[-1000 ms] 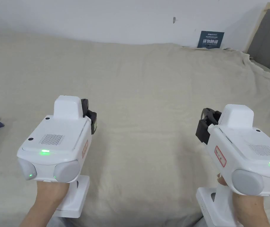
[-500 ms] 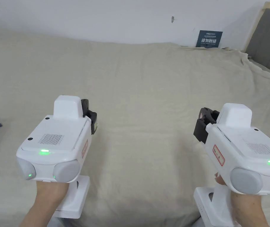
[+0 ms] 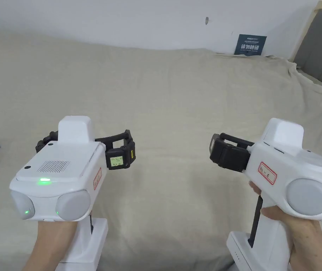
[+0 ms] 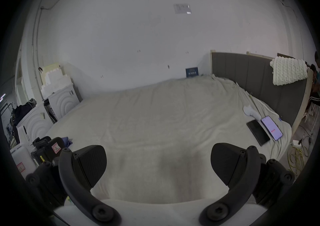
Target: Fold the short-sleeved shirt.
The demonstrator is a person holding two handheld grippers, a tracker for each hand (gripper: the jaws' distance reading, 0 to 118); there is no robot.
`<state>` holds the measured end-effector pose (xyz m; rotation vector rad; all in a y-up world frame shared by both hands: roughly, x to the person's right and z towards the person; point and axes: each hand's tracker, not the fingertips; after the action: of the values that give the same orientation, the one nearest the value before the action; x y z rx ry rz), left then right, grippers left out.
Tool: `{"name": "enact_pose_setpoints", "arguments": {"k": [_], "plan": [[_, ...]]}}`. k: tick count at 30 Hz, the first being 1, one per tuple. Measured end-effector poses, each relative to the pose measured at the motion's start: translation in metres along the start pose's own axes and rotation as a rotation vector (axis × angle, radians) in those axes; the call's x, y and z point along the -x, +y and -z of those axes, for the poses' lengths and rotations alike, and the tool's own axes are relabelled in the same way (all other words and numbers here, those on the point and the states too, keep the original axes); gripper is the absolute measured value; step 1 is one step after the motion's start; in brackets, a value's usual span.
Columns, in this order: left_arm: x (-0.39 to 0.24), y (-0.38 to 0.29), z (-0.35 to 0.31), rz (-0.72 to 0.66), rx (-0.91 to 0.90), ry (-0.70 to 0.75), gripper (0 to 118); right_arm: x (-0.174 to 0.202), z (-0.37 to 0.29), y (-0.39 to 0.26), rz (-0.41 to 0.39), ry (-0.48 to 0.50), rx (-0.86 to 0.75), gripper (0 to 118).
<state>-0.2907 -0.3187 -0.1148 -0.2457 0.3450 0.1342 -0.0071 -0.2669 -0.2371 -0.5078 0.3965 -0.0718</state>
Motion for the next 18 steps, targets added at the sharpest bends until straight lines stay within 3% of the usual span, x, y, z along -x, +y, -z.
{"name": "enact_pose_setpoints", "arguments": {"k": [5,14,18], "plan": [[-0.008,-0.005,0.000,0.046,-0.001,0.033,118,0.015,-0.004,0.006,0.011,-0.068,0.115,118],[-0.013,-0.012,0.004,0.080,0.020,0.021,118,0.041,-0.003,0.010,-0.141,-0.099,0.192,118],[-0.013,-0.014,0.005,0.089,0.013,0.015,118,0.041,0.009,0.009,-0.090,-0.172,0.219,118]]}}
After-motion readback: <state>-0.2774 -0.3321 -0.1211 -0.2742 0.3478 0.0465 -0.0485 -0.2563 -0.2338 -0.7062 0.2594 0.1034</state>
